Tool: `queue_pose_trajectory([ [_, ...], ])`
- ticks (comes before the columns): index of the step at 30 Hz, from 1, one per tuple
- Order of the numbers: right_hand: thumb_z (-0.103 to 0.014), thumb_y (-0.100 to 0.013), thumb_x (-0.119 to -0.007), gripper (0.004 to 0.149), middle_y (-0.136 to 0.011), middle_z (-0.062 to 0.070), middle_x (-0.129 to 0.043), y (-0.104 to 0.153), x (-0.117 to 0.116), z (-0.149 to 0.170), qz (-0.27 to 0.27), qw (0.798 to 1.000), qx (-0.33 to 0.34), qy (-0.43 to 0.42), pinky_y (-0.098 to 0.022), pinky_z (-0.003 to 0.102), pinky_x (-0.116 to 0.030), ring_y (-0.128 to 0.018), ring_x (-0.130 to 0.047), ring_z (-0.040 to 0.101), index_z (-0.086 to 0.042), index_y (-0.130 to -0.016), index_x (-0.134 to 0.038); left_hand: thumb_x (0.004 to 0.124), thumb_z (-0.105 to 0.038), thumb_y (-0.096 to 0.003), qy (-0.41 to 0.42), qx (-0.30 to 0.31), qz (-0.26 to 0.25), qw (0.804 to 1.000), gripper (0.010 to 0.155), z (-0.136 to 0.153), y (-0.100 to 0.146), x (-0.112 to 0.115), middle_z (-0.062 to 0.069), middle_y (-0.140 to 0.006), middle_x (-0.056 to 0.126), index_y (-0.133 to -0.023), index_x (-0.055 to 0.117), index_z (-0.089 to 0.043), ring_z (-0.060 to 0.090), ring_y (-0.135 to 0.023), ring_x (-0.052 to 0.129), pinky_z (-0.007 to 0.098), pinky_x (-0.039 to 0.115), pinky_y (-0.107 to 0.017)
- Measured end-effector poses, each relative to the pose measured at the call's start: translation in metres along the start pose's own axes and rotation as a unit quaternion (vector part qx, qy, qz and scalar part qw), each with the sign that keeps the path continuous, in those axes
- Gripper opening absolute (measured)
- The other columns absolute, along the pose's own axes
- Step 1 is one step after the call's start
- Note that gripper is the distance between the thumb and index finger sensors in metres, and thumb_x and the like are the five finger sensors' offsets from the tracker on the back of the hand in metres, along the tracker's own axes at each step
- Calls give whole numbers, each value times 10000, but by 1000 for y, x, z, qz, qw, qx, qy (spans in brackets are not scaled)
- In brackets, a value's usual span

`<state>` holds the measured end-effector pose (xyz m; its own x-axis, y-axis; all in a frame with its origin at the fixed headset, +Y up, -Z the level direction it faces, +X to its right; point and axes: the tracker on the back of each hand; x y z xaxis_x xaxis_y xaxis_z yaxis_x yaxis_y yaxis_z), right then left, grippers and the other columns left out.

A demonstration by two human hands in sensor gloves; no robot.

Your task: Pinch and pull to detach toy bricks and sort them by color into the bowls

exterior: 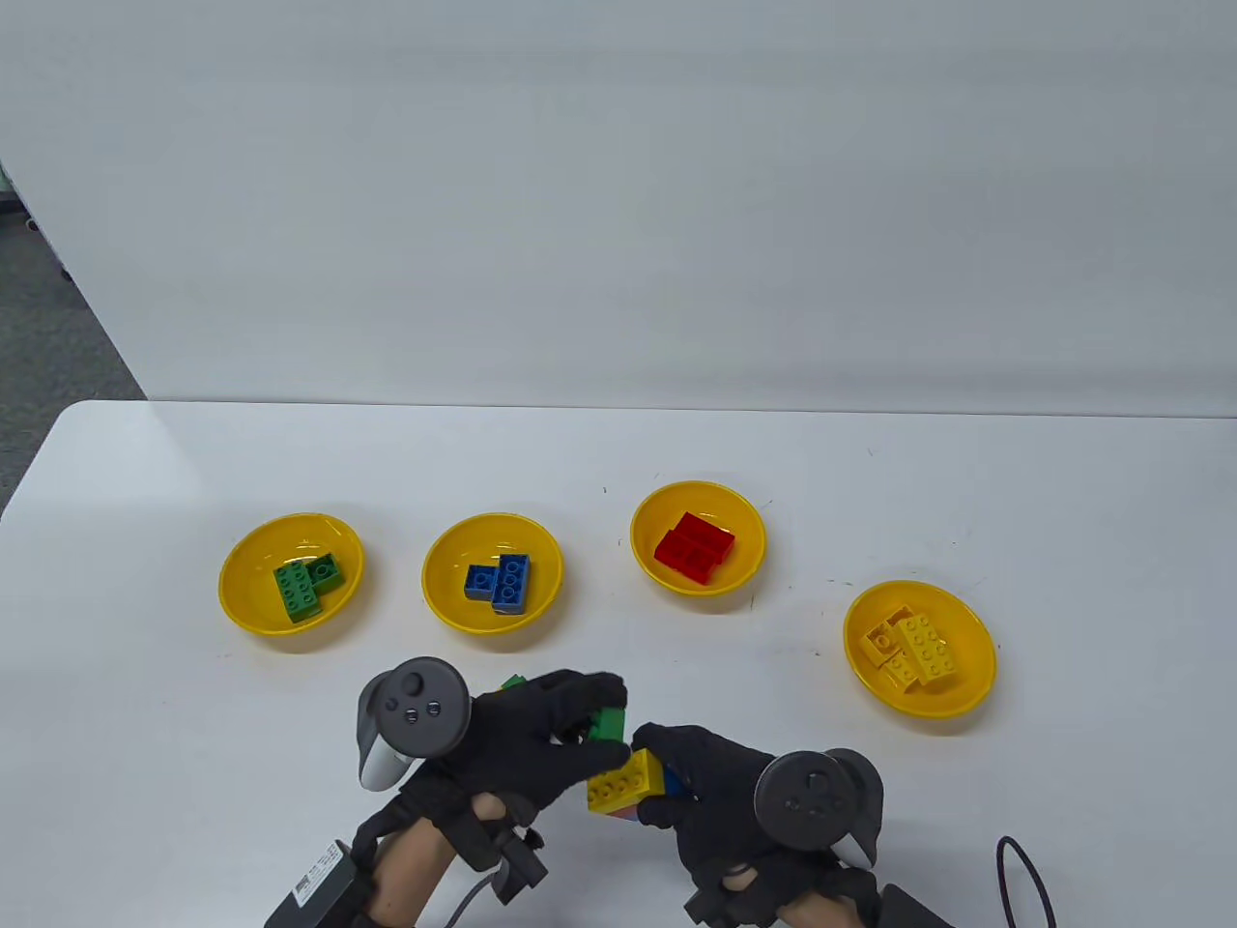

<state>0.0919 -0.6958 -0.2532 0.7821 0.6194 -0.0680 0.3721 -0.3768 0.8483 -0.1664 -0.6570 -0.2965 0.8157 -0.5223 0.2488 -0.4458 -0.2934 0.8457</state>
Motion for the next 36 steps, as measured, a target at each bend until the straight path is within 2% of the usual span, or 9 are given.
queue_pose_trajectory([
  [4, -311, -266, -905, 621, -743, 262, -946, 1, 2, 1, -2, 1000, 4, 14, -347, 633, -851, -487, -1031, 473, -22, -813, -857, 959, -377, -444, -109, -39, -100, 988, 670, -14, -6, -70, 224, -982, 817, -1028, 717, -155, 432, -740, 936, 557, 820, -543],
  [8, -311, -276, -905, 620, -754, 263, -936, 0, 7, 4, 4, 1000, 0, 8, -354, 636, -845, -496, -1027, 474, -21, -821, -850, 951, -273, -456, -261, -158, -160, 939, 686, 1, -18, -134, 231, -1084, 689, -1064, 648, -175, 468, -876, 838, 568, 769, -647],
  [12, -313, -281, -905, 621, -759, 267, -931, -1, 11, 9, 10, 1000, -10, 4, -358, 636, -842, -502, -1023, 475, -21, -826, -845, 971, -281, -452, -327, -274, -153, 891, 680, 49, -18, -167, 198, -1093, 690, -1056, 671, -195, 444, -905, 831, 556, 757, -666],
  [17, -312, -283, -905, 621, -760, 271, -930, -2, 15, 16, 13, 1000, -21, -1, -360, 639, -839, -504, -1021, 478, -21, -828, -844, 977, -312, -442, -426, -411, -105, 799, 675, 125, -4, -181, 184, -1074, 729, -1044, 693, -199, 434, -883, 859, 562, 767, -648],
  [21, -312, -285, -905, 623, -762, 270, -928, -3, 16, 20, 11, 1000, -27, -2, -362, 639, -839, -506, -1020, 479, -20, -831, -841, 965, -319, -454, -370, -460, -129, 797, 716, 155, 9, -188, 206, -1112, 643, -1071, 625, -189, 466, -950, 773, 582, 702, -692],
  [23, -311, -285, -905, 622, -763, 270, -928, -3, 16, 23, 9, 999, -32, -5, -362, 640, -838, -507, -1020, 479, -19, -830, -842, 957, -427, -449, -382, -474, -154, 778, 795, 156, 14, -196, 217, -1133, 592, -1096, 560, -191, 473, -983, 728, 591, 675, -708],
  [25, -312, -285, -904, 623, -764, 271, -927, -3, 16, 24, 9, 999, -34, -6, -362, 640, -838, -507, -1019, 480, -19, -832, -841, 913, -499, -465, -372, -480, -174, 775, 819, 147, 18, -203, 237, -1156, 521, -1115, 508, -208, 509, -1013, 655, 619, 628, -723],
  [31, -316, -287, -902, 624, -766, 266, -927, -5, 18, 25, 14, 999, -41, -29, -362, 636, -841, -507, -1021, 475, -23, -834, -838, 837, -541, -491, -355, -426, -209, 805, 775, 99, 18, -218, 244, -1158, 507, -1115, 510, -220, 517, -1016, 644, 631, 628, -713],
  [36, -317, -291, -900, 623, -771, 264, -922, -6, 28, 35, 35, 993, -65, -90, -367, 635, -839, -515, -1019, 473, -25, -838, -833, 822, -547, -498, -340, -332, -234, 848, 763, 36, 12, -212, 247, -1160, 501, -1115, 513, -221, 522, -1020, 634, 638, 626, -712],
])
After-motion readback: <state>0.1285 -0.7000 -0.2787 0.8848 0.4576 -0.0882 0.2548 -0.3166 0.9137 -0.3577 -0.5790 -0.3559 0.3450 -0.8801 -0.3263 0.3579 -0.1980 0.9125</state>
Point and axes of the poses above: the tracker on the back of each hand, its own z axis roughly to the little-finger side, its own y axis roughly from the fingertips to the wrist, x = y × z
